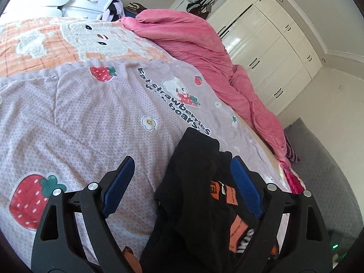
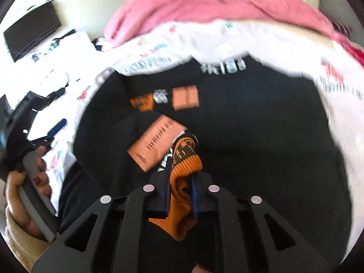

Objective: Fold small clothes
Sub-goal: 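Grasp the orange cuff on the shirt with the right tool and adjust it, then lower the orange cuff onto the shirt body and open the right tool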

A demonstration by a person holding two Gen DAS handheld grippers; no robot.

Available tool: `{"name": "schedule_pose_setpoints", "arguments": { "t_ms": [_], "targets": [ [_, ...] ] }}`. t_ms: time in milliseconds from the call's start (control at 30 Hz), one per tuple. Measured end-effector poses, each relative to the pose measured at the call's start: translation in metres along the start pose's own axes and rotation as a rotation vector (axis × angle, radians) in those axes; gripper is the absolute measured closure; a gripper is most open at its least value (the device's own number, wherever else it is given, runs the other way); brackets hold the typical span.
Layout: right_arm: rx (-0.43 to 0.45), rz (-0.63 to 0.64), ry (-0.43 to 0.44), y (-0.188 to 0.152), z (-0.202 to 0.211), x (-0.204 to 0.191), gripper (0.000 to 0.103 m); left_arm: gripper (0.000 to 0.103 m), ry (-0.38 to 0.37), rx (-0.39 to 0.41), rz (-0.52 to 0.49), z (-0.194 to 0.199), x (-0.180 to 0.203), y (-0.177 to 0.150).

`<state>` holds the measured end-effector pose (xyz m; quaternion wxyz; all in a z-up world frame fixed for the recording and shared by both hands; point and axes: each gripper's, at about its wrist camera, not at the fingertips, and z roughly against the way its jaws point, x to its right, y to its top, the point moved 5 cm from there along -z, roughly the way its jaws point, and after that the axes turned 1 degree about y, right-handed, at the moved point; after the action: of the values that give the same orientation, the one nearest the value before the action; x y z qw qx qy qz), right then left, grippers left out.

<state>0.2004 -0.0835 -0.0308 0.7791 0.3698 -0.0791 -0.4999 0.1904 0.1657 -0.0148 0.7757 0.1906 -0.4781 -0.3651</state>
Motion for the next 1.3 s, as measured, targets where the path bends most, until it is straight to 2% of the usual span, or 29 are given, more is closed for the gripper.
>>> {"name": "schedule_pose_setpoints", "arguments": {
  "t_ms": [233, 367, 433, 500, 733, 1000, 1100, 1300],
  "targets": [
    [0.145, 0.115, -0.027, 0.066, 0.036, -0.001, 0.091, 0.024, 0.009, 0.015, -0.006, 0.001, 0.000, 0.001],
    [0.236, 0.189, -0.120, 0.100, 0.054, 0.014, 0.091, 0.024, 0.020, 0.013, -0.022, 0.001, 0.001, 0.000],
    [0.253, 0.187, -0.165, 0.111, 0.059, 0.030, 0.091, 0.024, 0.028, 0.013, -0.043, 0.001, 0.004, -0.002],
    [0.235, 0.151, -0.186, 0.115, 0.054, 0.050, 0.091, 0.024, 0.035, 0.014, -0.070, 0.000, 0.009, -0.004],
    [0.146, 0.041, -0.214, 0.094, 0.025, 0.103, 0.091, 0.024, 0.052, 0.004, -0.179, -0.007, 0.029, -0.011],
    [0.115, -0.002, -0.209, 0.069, 0.011, 0.116, 0.090, 0.033, 0.089, -0.060, -0.276, -0.025, 0.055, -0.021],
    [0.112, -0.002, -0.211, 0.067, 0.011, 0.116, 0.090, 0.047, 0.100, -0.117, -0.292, -0.040, 0.068, -0.025],
    [0.102, 0.020, -0.228, 0.066, 0.010, 0.116, 0.089, 0.049, 0.085, -0.177, -0.364, -0.067, 0.101, -0.037]
  ]
}}
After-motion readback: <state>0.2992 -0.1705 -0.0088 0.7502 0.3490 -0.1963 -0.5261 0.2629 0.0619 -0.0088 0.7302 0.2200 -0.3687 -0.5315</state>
